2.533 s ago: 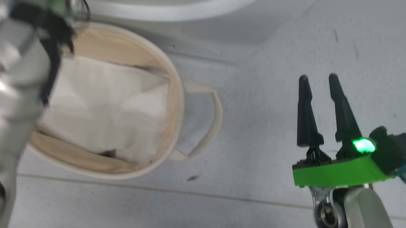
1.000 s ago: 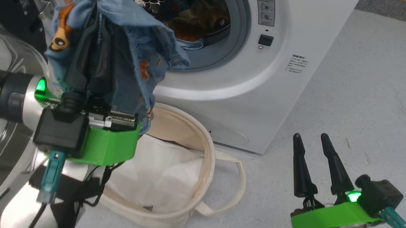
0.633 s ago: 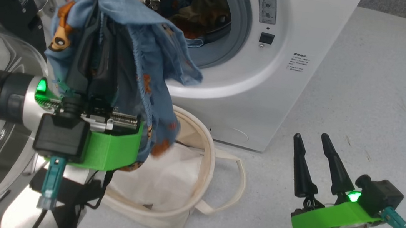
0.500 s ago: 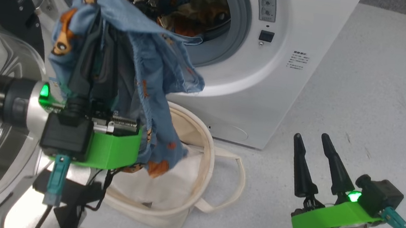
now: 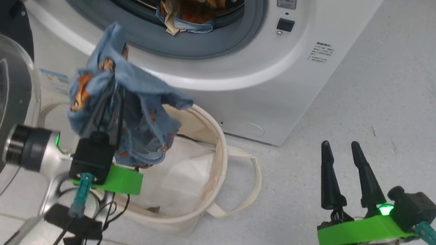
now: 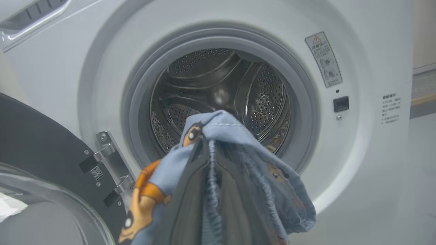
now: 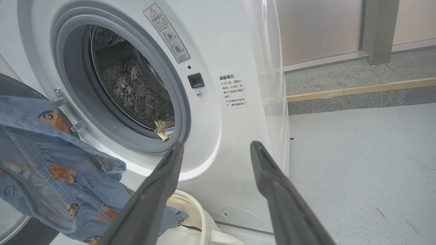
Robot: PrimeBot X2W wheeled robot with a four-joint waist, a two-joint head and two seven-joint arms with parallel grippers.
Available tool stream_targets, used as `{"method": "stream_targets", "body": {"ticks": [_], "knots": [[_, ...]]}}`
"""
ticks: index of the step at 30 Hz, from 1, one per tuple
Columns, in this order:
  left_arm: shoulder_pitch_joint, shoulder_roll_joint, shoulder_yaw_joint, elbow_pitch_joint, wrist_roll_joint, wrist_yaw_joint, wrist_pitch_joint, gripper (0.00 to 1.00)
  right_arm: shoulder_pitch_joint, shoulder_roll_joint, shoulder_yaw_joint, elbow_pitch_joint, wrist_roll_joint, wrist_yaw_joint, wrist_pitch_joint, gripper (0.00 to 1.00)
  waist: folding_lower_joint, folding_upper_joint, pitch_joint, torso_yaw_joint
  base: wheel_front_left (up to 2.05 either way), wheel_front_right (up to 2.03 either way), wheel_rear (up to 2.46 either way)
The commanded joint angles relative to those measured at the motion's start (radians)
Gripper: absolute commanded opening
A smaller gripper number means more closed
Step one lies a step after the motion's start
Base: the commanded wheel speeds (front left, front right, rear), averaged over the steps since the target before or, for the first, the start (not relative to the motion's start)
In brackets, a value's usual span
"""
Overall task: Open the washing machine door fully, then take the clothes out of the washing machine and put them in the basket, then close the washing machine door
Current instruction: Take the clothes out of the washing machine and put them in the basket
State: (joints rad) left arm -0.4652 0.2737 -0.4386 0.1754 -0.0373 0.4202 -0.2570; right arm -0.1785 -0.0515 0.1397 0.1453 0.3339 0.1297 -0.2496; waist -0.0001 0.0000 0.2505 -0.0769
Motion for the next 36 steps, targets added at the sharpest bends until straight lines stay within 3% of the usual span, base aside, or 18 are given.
{"method": "stream_targets", "body": {"ticks": [1, 12, 23, 36], "knots": [[-0.024, 0.027, 0.034, -0.021, 0.005, -0.005, -0.005, 0.0, -0.026, 0.001, 0.016, -0.035, -0.011, 0.001, -0.012, 1.0, 0.0001, 0.0, 0.007, 0.001, 0.0, 0.0, 0.0], [-0.076, -0.046, 0.008, 0.198, -0.022, -0.067, -0.005, 0.0, -0.059, 0.001, 0.021, -0.046, -0.016, 0.001, -0.012, 1.0, 0.0001, 0.0, 0.077, -0.004, 0.0, 0.0, 0.0], [-0.166, -0.099, 0.025, 0.456, -0.037, -0.129, -0.005, 0.0, -0.103, 0.001, 0.014, -0.066, -0.018, 0.001, -0.012, 1.0, 0.0001, 0.0, 0.203, -0.067, 0.0, 0.0, 0.0], [-0.247, -0.112, 0.036, 0.607, -0.015, -0.143, -0.005, 0.0, -0.136, 0.001, 0.007, -0.074, 0.004, 0.001, -0.012, 1.0, 0.0001, 0.0, 0.297, -0.126, 0.0, 0.0, 0.0]]}}
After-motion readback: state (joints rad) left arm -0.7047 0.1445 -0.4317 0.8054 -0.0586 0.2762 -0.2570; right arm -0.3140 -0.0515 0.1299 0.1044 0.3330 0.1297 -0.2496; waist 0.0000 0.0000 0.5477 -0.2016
